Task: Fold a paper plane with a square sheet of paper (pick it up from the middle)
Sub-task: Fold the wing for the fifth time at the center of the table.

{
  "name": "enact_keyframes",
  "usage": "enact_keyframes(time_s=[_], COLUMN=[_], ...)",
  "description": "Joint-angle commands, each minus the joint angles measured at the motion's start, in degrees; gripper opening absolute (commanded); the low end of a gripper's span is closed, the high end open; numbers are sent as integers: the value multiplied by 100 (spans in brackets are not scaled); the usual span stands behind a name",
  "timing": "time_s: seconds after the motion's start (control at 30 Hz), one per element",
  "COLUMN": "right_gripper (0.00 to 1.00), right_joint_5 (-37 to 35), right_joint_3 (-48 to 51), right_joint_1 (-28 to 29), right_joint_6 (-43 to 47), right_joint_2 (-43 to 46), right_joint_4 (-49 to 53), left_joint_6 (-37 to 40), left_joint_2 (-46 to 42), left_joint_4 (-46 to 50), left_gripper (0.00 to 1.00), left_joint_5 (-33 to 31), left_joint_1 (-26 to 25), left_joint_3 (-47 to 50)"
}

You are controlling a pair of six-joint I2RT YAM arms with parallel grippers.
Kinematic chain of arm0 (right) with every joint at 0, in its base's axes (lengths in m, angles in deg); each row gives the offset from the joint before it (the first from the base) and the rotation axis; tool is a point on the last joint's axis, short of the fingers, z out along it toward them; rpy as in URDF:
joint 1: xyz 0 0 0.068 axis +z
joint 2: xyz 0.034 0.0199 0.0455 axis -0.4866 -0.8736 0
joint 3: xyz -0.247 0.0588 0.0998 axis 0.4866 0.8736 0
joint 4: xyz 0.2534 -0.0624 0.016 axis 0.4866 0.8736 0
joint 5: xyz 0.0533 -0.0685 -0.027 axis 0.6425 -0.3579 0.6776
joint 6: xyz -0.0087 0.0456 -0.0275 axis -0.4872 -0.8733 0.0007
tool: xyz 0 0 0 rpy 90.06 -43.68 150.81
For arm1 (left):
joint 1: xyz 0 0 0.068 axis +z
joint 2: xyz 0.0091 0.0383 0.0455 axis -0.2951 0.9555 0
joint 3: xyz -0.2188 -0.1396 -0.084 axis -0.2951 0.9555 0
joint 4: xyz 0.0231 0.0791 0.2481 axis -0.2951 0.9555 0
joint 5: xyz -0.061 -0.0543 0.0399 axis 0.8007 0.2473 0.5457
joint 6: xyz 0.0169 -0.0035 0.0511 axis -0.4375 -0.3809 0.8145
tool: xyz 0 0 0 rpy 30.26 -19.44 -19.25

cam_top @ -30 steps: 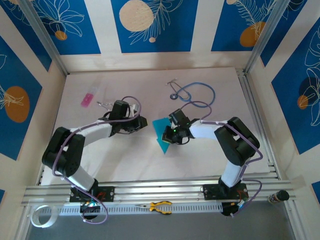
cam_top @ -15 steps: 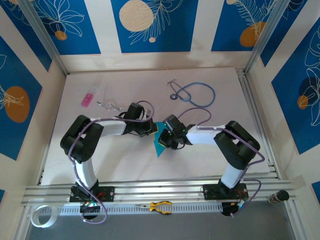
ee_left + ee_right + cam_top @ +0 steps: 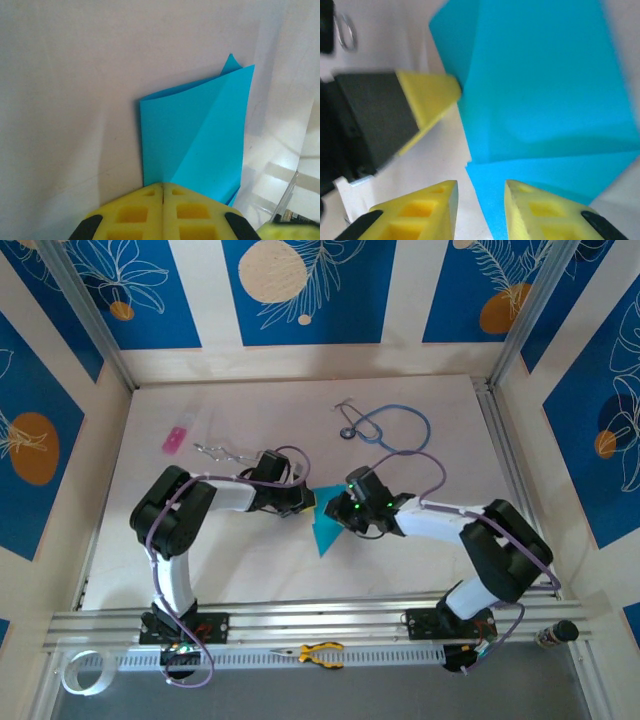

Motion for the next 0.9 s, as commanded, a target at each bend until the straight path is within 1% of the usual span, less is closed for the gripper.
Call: enact_keyframes(time_s=[0.0,0.07,0.17,0.27,0.4,0.53,0.77,0.87], right_gripper=[35,35,36,37,37,36,36,36], right_joint_5=[497,831,1041,1253,1409,1587,1348,1454], right_joint_3=[214,239,196,181,128,-74,-172,-214], right_joint_1=[-546,-833,-1099,-1273,-1315,-1306,-1288,-1297], right_joint_6=[359,492,660,740,807,925,1056,1109], right_joint_2=[182,167,107,-2,-150,-491,-673,-759], right_joint_4=[87,109,286,269,233,348,422,344], left_joint_6=[485,754,1042,1158,1207,1208,1217,1187], left_joint_2=[314,346,394,434,485,523,533,546], left_joint_4=[471,738,1081,1187,1241,1251,1246,1203], left_gripper=[0,0,0,0,0,0,0,0], left_joint_5=[46,82,105,140,187,203,203,204], left_joint_1=[-41,-42,-43,-35,-31,-20,-17,-16], left_joint_3=[-81,-234,-444,-543,-630,-658,-605,-581])
